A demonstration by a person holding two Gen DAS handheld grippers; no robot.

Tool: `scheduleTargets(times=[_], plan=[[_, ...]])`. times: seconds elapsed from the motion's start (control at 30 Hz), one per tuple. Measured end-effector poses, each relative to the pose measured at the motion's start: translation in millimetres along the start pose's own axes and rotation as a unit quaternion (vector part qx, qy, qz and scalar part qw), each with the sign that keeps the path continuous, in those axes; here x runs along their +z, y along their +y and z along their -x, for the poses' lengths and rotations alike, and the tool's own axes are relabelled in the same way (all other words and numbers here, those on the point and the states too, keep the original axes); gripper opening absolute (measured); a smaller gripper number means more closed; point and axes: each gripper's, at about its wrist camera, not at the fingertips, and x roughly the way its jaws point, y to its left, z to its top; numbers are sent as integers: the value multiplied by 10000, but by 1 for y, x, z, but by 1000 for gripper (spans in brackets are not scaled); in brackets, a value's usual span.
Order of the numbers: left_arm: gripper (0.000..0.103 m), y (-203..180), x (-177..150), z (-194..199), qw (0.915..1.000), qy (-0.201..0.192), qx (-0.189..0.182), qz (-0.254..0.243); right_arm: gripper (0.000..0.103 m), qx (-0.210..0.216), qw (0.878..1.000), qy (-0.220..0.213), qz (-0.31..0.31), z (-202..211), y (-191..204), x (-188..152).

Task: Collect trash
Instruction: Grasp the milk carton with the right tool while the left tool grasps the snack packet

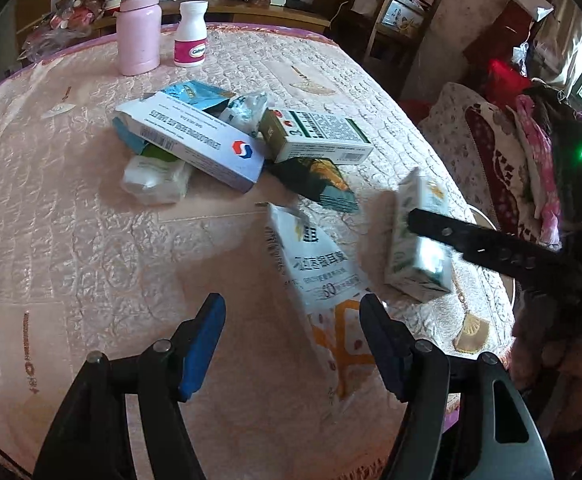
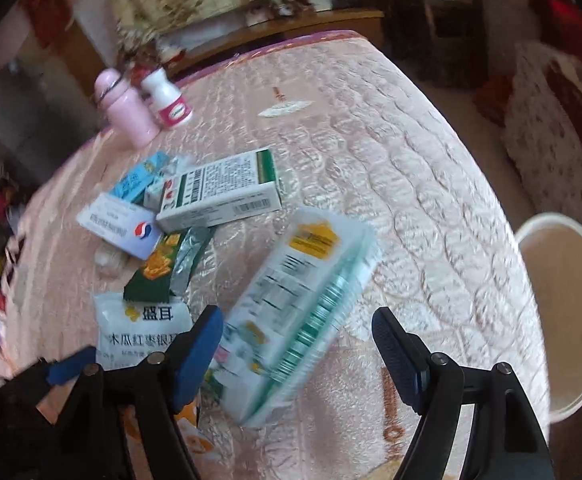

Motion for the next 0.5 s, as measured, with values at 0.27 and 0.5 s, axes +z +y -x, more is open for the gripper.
scheduleTargets(times=[0.27, 0.5], plan=[[70, 2, -1, 0, 10000, 32, -48, 60, 80, 37, 9995, 283, 126, -9, 7, -3], [70, -8, -1, -17, 9997, 162, -188, 26, 80, -177, 9988, 194, 412, 12, -4, -8]])
